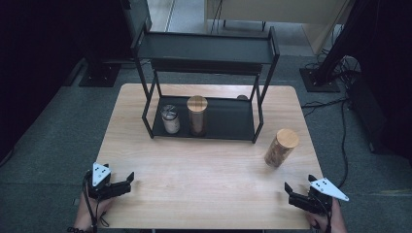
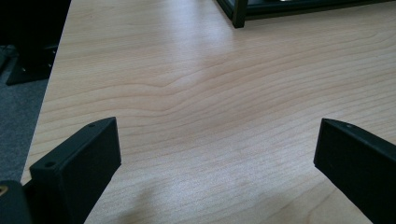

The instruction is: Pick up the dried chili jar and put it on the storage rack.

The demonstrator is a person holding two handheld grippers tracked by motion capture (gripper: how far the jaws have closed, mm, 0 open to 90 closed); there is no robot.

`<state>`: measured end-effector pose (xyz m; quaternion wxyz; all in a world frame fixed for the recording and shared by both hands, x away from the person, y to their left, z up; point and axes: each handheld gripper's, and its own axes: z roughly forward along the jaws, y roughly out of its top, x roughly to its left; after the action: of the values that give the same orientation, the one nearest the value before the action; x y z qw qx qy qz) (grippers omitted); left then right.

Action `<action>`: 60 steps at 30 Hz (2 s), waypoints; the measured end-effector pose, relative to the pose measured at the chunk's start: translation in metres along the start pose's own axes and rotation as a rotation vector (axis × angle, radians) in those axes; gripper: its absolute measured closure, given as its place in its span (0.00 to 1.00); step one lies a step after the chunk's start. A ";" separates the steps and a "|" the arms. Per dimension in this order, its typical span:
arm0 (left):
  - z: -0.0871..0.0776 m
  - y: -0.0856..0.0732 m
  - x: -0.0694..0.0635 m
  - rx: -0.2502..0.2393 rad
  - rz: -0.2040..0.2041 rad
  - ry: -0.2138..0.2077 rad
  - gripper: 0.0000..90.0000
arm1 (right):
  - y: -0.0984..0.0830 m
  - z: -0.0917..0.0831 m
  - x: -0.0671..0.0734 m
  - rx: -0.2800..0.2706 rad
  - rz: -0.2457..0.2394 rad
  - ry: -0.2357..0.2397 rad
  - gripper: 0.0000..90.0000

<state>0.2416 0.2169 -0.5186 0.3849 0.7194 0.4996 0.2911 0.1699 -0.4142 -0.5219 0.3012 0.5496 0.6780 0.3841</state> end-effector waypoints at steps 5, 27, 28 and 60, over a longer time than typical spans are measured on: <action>0.000 0.000 0.000 0.000 0.002 0.001 0.01 | -0.002 -0.001 -0.004 0.019 -0.015 0.004 0.06; 0.000 0.000 0.000 0.006 0.004 -0.005 0.01 | 0.020 0.017 -0.005 -0.024 -0.026 0.077 0.13; 0.000 0.000 0.000 0.006 0.004 -0.005 0.01 | 0.022 0.019 -0.003 -0.026 -0.032 0.077 0.16; 0.000 0.000 0.001 0.006 -0.003 -0.014 0.01 | 0.080 0.057 0.013 -0.004 -0.033 0.097 0.23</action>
<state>0.2422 0.2175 -0.5186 0.3867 0.7216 0.4989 0.2842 0.2556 -0.3823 -0.4838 0.2755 0.5184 0.7000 0.4067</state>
